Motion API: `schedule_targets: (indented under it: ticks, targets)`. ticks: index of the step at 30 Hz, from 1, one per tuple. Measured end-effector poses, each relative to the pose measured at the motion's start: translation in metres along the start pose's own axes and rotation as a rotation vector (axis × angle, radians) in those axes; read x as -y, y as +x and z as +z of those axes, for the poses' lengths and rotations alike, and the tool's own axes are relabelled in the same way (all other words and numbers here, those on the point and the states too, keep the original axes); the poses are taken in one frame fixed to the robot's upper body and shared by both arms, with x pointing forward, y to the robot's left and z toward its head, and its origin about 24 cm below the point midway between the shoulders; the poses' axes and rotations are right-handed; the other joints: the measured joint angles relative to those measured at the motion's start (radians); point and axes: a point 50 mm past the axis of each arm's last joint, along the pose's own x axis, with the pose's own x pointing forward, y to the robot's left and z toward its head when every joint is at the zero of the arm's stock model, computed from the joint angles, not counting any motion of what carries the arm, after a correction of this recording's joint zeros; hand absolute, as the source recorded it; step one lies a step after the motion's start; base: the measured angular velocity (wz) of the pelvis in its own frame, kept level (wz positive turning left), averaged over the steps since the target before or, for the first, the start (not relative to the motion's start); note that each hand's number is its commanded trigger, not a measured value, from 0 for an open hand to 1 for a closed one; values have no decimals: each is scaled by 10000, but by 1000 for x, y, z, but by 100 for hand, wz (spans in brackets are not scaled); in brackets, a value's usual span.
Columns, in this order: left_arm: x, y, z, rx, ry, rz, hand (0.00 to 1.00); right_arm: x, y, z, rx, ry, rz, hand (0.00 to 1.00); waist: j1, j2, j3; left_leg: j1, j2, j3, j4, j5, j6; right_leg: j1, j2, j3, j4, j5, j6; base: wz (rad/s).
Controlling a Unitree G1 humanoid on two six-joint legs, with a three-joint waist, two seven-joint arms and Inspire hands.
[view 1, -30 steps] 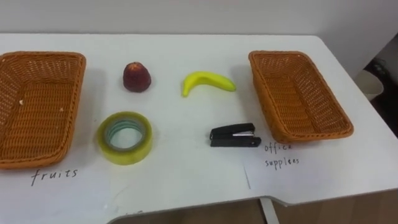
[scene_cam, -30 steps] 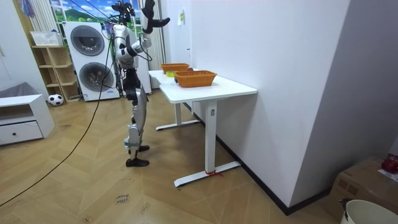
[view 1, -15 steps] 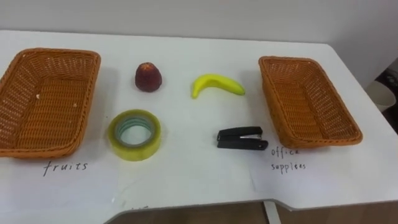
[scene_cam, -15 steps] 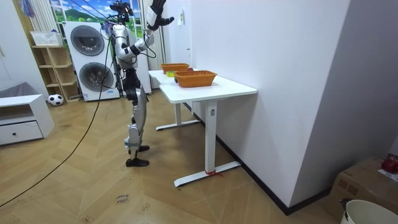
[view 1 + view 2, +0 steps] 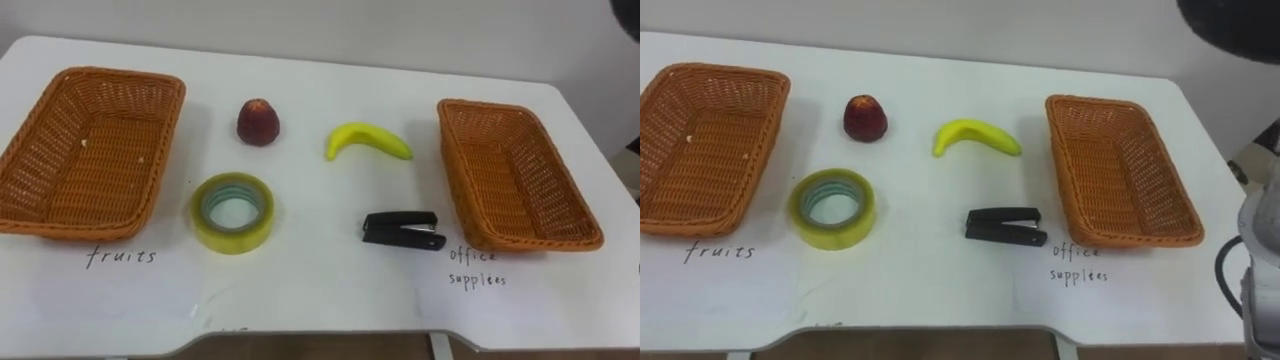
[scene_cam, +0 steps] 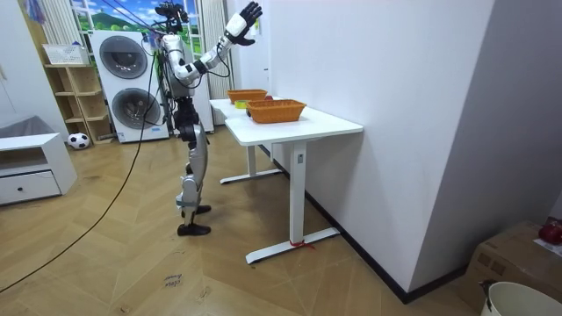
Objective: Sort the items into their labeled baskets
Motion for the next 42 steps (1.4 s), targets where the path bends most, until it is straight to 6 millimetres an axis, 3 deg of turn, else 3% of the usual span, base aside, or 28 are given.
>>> schedule_targets:
  ticks: [6, 11, 16, 22, 25, 28, 35, 42]
  targets:
    - [0, 0, -2, -124, 94, 21, 0, -21, -6, -1, -183, -70, 1894, 0, 40, 58, -39, -45, 18, 0, 44, 0, 0, -28, -1, 0, 0, 0, -1, 0]
    - [0, -1, -5, -273, 93, 27, 0, -29, -9, -3, -425, -32, 2949, 0, 57, 105, -195, -2, 3, 0, 56, 0, 0, 13, -1, -7, -3, 1, -1, 0]
    - [-1, 1, -1, -253, 101, 18, 0, -40, -17, -9, -878, -178, 3985, 0, 125, 42, -190, 9, 6, -3, 45, 0, 0, 27, -3, 8, -3, 1, -1, -1]
    - [-1, 3, 8, -54, 66, -89, 0, -47, -27, -17, -1430, -508, 5267, 0, 304, -159, -109, -11, 14, 10, 53, 0, 0, -46, -5, 11, 1, 1, -2, -1]
    - [-1, 3, 10, 0, 68, -234, 0, -48, -28, -17, -1401, -755, 5614, 0, 320, -203, -129, -129, 10, -14, 89, -2, 3, -87, -8, 5, 0, 3, -5, 3]
    - [-1, 4, 12, 55, 98, -390, 0, -50, -31, -24, -1745, -777, 6064, 0, 363, -188, -119, -161, 7, -35, 124, -2, 3, -86, -11, 18, -6, 4, -6, 4]
    - [-1, 4, 17, 236, 239, -683, 0, -58, -38, -34, -2336, -793, 7213, 0, 364, 1, 10, -181, 2, -52, 122, -2, 3, -94, -9, 17, -6, 3, -5, 0]
    - [-5, 5, 20, 371, 287, -796, 0, -65, -45, -34, -2486, -849, 8230, 0, 449, -55, -45, -160, 10, -53, 156, -2, -1, -92, -1, 36, -5, 4, -6, 0]
